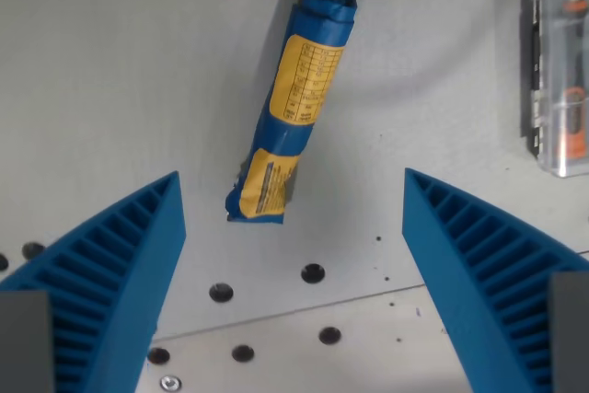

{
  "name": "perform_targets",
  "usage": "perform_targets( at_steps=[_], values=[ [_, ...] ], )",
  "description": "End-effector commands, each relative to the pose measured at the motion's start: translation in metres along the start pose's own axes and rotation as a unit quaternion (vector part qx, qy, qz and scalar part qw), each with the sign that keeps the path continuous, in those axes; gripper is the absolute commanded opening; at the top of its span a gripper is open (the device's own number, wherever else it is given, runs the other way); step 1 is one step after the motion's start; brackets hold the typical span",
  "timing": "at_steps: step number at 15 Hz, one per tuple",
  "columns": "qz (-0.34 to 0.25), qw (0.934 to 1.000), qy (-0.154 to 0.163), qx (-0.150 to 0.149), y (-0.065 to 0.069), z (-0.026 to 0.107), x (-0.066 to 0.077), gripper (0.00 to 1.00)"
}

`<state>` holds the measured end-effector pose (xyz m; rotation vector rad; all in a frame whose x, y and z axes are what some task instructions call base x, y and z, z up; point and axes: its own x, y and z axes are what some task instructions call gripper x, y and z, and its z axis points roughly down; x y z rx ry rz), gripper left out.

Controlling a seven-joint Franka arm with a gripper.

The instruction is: Move above the blue bag

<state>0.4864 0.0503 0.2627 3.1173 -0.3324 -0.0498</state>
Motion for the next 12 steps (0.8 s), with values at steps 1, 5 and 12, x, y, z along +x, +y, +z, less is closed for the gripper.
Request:
perform_targets(
  at_steps=[1,5,12],
  values=[
    [0.079,0.9957,0.046,0.014,0.000,0.012,-0.005,1.00],
    [0.109,0.9929,0.044,0.015,-0.001,0.030,-0.006,1.00],
    [0.147,0.9880,0.047,0.015,-0.001,0.061,-0.009,1.00]
  ],
)
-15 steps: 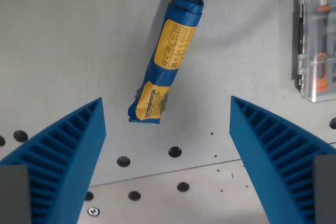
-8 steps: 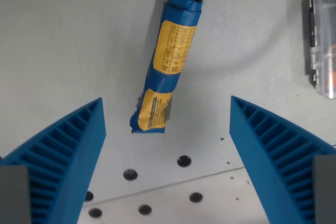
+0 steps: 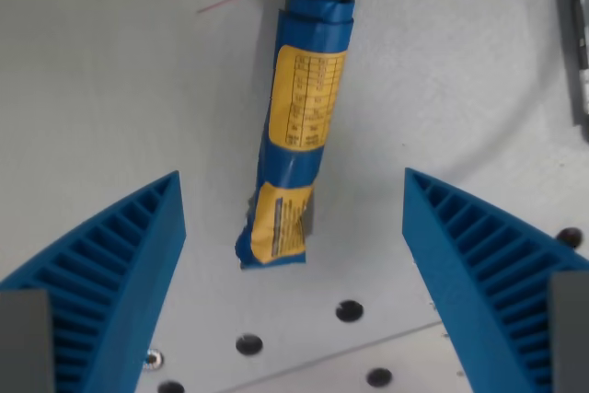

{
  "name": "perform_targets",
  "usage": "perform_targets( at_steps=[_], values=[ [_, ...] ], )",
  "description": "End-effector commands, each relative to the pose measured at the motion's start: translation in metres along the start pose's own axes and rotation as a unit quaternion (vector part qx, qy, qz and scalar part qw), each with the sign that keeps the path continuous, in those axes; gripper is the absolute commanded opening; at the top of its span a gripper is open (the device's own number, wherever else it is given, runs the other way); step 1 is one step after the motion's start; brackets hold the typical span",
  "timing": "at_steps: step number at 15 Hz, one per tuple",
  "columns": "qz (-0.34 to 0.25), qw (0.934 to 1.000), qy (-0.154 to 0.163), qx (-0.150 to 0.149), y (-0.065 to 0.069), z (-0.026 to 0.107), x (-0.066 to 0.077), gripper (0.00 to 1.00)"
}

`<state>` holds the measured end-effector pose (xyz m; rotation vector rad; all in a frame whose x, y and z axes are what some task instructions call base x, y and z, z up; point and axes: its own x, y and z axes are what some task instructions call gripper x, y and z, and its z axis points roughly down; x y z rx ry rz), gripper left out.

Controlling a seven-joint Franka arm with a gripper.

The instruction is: Move above the blue bag

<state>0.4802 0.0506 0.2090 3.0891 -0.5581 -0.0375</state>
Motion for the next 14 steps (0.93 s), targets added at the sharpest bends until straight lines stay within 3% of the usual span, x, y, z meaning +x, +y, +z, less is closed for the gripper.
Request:
perform_targets(
  at_steps=[1,8,14],
  values=[
    [0.081,0.9957,0.043,0.015,0.000,0.012,-0.005,1.00],
    [0.096,0.9942,0.045,0.015,0.001,0.036,-0.008,1.00],
    [0.093,0.9945,0.045,0.013,0.002,0.049,-0.010,1.00]
  ],
)
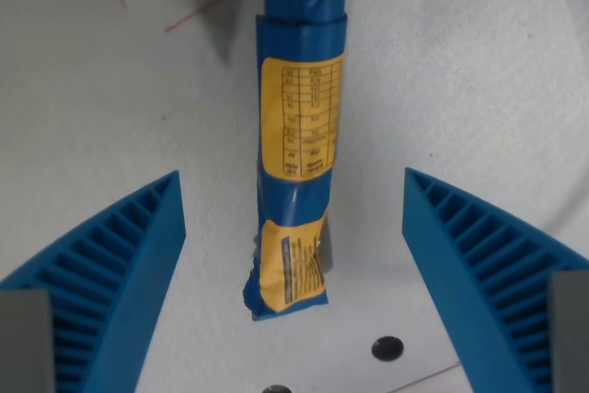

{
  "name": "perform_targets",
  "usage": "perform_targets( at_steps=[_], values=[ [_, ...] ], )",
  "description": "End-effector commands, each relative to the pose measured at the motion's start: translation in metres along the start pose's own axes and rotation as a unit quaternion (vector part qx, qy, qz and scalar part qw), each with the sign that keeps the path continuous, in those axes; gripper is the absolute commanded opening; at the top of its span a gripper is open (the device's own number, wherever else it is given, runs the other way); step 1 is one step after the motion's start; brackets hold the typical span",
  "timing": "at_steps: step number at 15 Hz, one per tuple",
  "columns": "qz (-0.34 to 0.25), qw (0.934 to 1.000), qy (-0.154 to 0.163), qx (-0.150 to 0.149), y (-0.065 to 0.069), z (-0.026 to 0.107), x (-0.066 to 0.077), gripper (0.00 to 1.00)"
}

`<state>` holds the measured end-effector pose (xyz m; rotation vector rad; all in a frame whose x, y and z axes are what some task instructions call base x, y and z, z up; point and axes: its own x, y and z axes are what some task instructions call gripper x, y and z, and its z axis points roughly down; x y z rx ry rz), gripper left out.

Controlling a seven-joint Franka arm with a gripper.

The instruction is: Move above the blue bag

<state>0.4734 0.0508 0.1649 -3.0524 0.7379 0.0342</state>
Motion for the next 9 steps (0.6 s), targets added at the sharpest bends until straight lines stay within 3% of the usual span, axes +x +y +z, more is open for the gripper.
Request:
perform_targets(
  at_steps=[1,9],
  values=[
    [0.035,0.9983,0.044,0.013,0.0012,0.0056,-0.0048,1.00],
    [0.024,0.9986,0.046,0.013,0.0028,0.0097,-0.0062,1.00]
  ],
)
